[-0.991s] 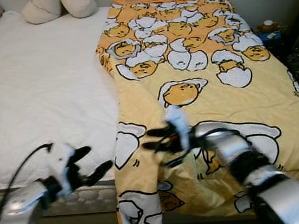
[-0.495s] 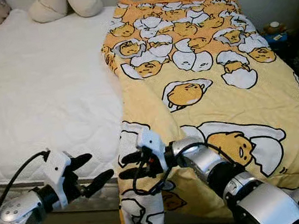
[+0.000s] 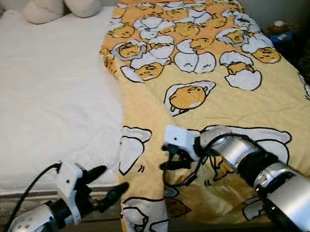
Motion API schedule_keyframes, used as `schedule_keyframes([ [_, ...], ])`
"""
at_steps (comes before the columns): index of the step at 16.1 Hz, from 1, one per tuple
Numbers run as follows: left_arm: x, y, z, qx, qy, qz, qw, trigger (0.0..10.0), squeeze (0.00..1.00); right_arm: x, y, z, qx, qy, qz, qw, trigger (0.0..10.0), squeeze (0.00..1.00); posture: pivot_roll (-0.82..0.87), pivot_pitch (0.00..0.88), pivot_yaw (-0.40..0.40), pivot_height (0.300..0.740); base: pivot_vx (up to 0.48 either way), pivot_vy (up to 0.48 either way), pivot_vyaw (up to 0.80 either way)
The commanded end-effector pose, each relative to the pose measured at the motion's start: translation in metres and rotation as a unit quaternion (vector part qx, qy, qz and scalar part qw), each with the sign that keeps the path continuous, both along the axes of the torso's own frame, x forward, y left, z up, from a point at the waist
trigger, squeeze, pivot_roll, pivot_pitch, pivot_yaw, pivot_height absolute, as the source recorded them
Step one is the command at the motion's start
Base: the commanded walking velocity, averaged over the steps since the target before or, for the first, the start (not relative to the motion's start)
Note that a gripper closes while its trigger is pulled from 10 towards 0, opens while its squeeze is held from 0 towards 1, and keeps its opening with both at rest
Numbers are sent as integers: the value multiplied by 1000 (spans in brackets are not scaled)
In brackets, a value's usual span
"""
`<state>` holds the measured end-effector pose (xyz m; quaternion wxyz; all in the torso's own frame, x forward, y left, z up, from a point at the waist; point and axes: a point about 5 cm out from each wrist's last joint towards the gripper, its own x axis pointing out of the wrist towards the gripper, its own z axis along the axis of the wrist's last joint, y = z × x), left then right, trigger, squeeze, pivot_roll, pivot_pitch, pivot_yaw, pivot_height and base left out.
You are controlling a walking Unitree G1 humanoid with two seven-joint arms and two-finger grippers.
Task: Clean up the room
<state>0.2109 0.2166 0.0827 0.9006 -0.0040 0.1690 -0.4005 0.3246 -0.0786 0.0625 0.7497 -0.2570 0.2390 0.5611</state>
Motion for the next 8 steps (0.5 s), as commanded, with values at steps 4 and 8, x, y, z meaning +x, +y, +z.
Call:
schedule_keyframes([
  [4, -1, 1, 4, 9, 1, -14, 1000, 10000, 0, 5, 5, 2, -86, -67, 36, 993, 10000, 1000, 57, 1, -10, 740, 0, 0, 0],
  [8, 0, 2, 0, 16, 14, -36, 999, 10000, 0, 0, 22, -12, -132, -139, 33, 981, 10000, 0, 62, 0, 4, 740, 0, 0, 0],
])
